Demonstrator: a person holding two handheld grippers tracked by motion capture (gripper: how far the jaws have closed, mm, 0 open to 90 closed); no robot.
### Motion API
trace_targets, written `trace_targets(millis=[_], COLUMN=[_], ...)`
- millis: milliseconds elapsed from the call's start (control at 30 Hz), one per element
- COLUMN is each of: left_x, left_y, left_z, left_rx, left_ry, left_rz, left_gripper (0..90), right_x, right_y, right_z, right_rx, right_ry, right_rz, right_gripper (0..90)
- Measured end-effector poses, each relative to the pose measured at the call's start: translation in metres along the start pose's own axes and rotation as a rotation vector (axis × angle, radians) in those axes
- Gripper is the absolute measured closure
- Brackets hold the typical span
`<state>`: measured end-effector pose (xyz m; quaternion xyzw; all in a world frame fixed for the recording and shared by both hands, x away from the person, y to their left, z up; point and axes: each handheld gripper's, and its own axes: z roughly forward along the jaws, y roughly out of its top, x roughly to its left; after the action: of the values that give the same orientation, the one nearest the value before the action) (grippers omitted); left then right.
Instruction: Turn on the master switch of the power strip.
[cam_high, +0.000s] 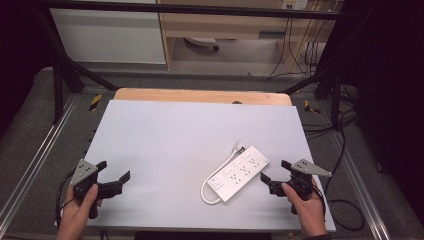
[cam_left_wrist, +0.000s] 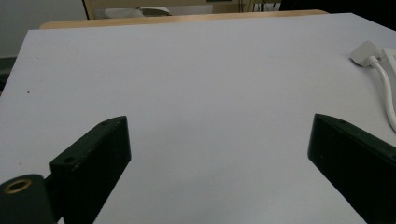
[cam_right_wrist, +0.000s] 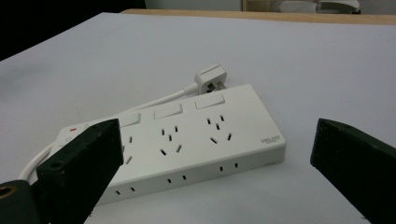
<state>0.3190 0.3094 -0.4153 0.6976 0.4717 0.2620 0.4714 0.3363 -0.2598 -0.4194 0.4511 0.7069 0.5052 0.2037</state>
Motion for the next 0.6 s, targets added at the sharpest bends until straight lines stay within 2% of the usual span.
trace_targets(millis=[600], left_x=[0.000], left_y=[0.000], left_z=[0.000], left_rx=[0.004], left_ry=[0.002], left_rz=[0.002], left_gripper=[5.8], right_x=[0.016], right_y=[0.017], right_z=[0.008], right_rx=[-0.026], right_ry=[0.017], right_rz=[-0.006], right_gripper=[2.9])
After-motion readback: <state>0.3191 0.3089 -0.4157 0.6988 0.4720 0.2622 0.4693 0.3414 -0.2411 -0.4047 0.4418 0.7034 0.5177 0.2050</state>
